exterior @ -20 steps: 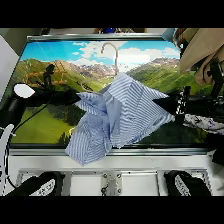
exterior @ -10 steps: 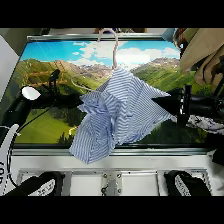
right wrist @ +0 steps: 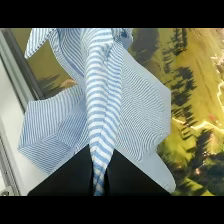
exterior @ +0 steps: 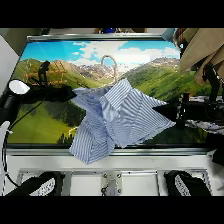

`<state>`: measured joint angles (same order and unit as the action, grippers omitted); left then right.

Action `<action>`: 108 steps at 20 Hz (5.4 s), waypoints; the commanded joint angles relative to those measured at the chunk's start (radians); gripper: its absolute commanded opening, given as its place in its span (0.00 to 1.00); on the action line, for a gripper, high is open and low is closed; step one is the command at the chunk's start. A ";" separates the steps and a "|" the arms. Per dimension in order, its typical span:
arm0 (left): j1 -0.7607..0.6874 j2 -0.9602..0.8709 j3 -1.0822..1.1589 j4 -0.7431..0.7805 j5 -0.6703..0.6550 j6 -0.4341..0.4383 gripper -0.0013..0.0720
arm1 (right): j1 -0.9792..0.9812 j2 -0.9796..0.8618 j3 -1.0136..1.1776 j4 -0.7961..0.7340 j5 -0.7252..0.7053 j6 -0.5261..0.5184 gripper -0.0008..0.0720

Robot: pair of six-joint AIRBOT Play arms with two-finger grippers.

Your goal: Fold the clothes and pants, and hang the long-sleeved shirts on hangers.

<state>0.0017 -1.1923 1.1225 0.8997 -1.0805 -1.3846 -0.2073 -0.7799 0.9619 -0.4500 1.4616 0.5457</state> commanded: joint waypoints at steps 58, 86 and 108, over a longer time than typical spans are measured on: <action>-0.478 0.338 0.227 0.619 0.060 -0.453 0.04 | -0.808 0.319 0.082 -0.736 -0.973 0.899 0.03; -0.478 0.338 0.227 0.626 0.061 -0.418 0.04 | -1.079 -0.169 0.790 -1.003 -0.694 0.974 0.03; -0.478 0.338 0.227 0.627 0.060 -0.346 0.04 | -1.156 -0.019 0.790 -0.760 -0.729 1.125 0.90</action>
<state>-0.4751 -0.8543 1.3487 1.5249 -1.0206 -1.7363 -1.3636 -0.8246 1.7512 -1.3884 0.8837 1.6764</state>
